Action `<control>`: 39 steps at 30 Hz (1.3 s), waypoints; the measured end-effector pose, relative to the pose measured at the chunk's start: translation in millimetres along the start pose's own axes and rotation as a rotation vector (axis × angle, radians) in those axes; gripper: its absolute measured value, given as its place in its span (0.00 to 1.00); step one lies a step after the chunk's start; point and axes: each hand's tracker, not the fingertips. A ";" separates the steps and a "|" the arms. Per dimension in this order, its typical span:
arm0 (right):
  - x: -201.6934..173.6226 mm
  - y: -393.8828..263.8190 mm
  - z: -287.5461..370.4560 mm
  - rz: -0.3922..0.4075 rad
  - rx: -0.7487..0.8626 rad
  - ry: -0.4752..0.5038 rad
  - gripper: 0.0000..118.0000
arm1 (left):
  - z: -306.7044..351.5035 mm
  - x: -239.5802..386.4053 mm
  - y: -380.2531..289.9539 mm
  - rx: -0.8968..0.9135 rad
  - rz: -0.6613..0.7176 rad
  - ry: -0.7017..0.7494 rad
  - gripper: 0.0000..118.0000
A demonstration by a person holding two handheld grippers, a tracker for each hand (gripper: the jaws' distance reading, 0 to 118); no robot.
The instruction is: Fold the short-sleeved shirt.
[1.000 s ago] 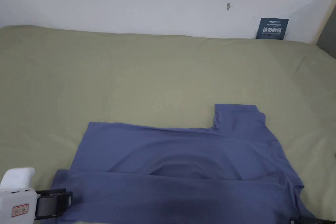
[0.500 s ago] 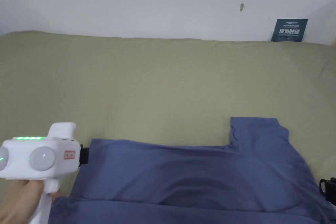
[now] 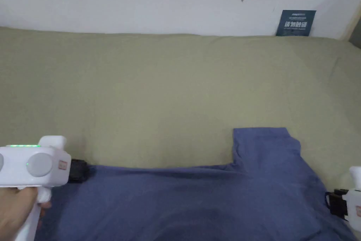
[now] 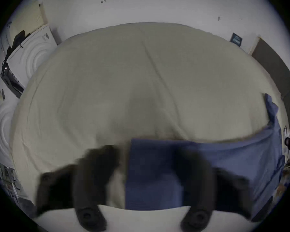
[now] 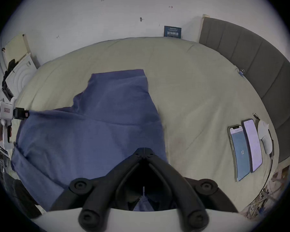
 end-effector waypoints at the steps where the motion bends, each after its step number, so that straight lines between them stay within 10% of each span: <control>1: 0.1 3.6 -2.3 0.004 -0.001 -0.007 0.00 | 12.1 1.4 -4.1 0.011 -0.020 0.009 0.39; 2: 7.6 9.6 -11.4 0.010 -0.005 -0.010 0.00 | 18.4 4.5 -5.6 0.025 -0.039 0.007 0.10; 3: 10.2 15.0 -15.8 0.016 -0.003 -0.017 0.00 | 18.3 5.9 -6.0 0.017 -0.046 -0.012 0.02; 9: 14.8 53.7 -56.3 0.038 -0.038 -0.040 0.02 | 19.4 9.0 -13.5 0.007 -0.042 0.004 0.02; 12: 16.4 64.1 -84.2 0.072 -0.124 -0.062 0.98 | 19.9 10.2 -13.2 0.004 -0.042 0.004 0.02; 18: 6.8 61.4 -96.7 0.050 -0.137 -0.063 0.75 | 17.2 6.7 -14.2 0.012 -0.034 -0.001 0.02; 21: 0.2 53.8 -45.7 0.009 -0.090 -0.041 0.00 | 25.5 4.0 -14.1 0.019 -0.030 -0.007 0.02; 39: 21.7 -35.6 142.3 0.047 0.152 0.085 0.00 | 192.0 -47.0 -125.3 0.213 -0.019 -0.125 0.02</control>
